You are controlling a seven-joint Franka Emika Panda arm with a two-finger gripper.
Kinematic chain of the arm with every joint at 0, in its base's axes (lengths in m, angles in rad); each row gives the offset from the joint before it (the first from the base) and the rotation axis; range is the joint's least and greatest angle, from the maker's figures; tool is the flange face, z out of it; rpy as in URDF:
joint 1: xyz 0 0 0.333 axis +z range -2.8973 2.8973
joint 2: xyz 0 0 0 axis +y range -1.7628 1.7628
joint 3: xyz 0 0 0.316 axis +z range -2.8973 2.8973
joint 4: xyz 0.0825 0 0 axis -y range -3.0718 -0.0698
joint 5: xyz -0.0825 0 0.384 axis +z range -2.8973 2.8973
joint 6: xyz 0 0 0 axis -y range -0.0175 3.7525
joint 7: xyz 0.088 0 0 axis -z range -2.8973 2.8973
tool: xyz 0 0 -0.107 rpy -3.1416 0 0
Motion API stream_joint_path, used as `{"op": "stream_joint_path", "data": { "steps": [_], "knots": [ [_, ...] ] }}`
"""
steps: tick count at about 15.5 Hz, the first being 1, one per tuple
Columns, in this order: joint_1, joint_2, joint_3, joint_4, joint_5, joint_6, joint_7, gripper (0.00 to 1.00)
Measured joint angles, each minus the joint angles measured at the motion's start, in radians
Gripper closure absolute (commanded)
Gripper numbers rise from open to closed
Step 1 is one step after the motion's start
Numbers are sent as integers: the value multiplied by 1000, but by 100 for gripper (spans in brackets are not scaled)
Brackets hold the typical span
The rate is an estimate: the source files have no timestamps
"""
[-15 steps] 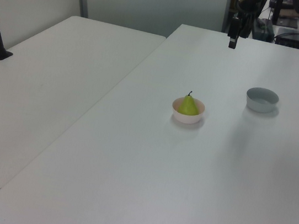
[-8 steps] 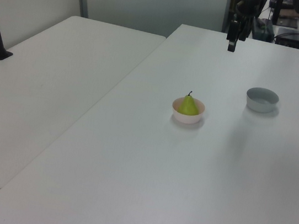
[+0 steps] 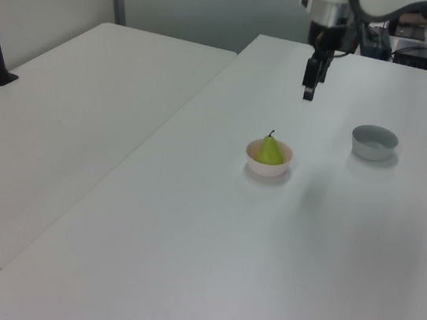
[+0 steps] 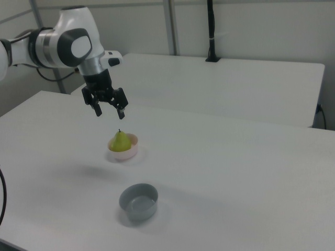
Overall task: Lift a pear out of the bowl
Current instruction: 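Move the gripper down over the green pear in the pink bowl, then close the gripper on the pear's top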
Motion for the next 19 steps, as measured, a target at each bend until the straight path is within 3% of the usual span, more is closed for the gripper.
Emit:
{"op": "stream_joint_path", "data": {
  "steps": [9, 19],
  "knots": [
    [33, 176, 2, -2, 0, 199, -21, 0],
    [44, 268, 3, -2, 0, 274, -39, 0]
  ]
}}
